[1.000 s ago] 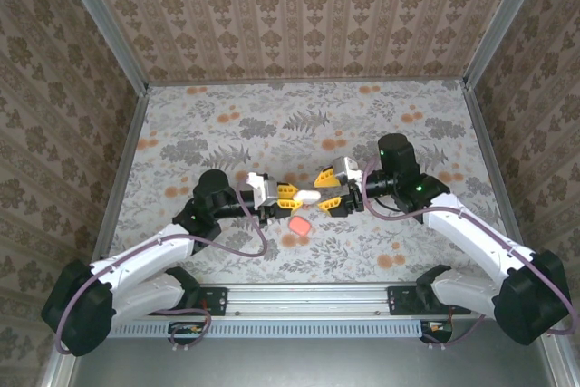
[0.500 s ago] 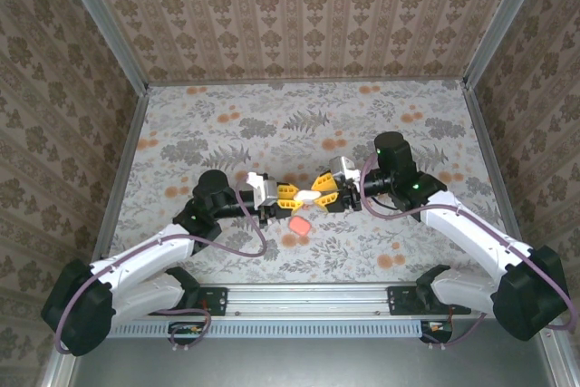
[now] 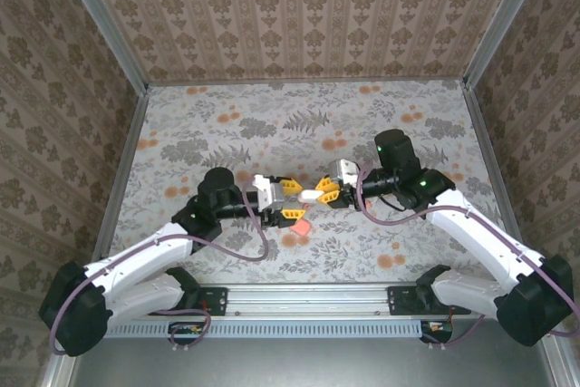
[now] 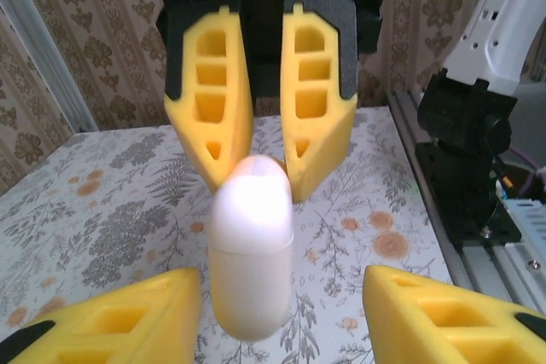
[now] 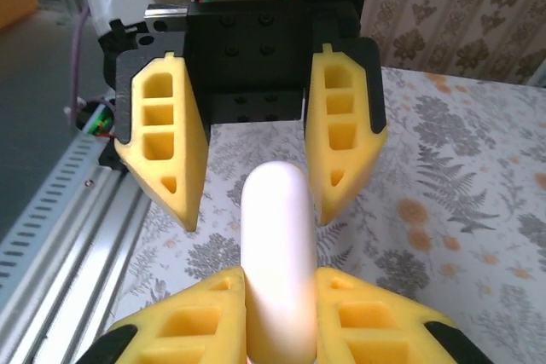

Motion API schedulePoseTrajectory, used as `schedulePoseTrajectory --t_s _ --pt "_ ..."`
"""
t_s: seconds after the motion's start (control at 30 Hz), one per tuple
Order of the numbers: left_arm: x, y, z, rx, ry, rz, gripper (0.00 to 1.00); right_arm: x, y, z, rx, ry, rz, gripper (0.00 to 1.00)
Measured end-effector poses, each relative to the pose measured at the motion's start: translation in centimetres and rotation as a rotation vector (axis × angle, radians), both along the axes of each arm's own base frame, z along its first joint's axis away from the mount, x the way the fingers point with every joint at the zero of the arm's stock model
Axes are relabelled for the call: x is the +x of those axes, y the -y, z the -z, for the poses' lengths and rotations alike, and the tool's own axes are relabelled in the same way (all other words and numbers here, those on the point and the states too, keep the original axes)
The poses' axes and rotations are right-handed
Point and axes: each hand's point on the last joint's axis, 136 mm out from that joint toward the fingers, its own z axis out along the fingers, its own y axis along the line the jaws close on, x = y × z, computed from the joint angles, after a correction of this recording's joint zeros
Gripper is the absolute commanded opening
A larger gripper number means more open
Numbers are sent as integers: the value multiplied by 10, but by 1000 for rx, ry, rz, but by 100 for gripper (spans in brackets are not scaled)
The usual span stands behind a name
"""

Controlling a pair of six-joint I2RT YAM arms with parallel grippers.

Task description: Insert the wireless bluetooth earbuds into the charging case

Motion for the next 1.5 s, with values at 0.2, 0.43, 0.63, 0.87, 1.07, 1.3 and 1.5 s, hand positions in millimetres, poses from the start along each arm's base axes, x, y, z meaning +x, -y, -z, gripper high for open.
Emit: schedulePoseTrajectory --t_s 0.2,0.43,0.63,0.87,1.07,1.3,1.5 --pt "1 0 11 71 27 -17 53 -7 -3 0 -93 74 -13 20" --pt "-2 -1 20 105 15 -10 50 -15 -9 10 -135 83 -55 20" --pt "-2 0 22 109 9 -5 43 -14 -11 13 -139 74 -57 20" --pt "-4 0 20 101 9 6 35 -13 -11 14 -140 73 -56 20" --pt "-4 0 20 100 4 7 21 -13 -11 14 -140 72 -57 20" --pt "-5 0 20 99 4 8 19 -11 -13 14 -135 57 -46 35" --pt "-4 0 20 100 4 6 18 -7 -13 14 -134 57 -30 38"
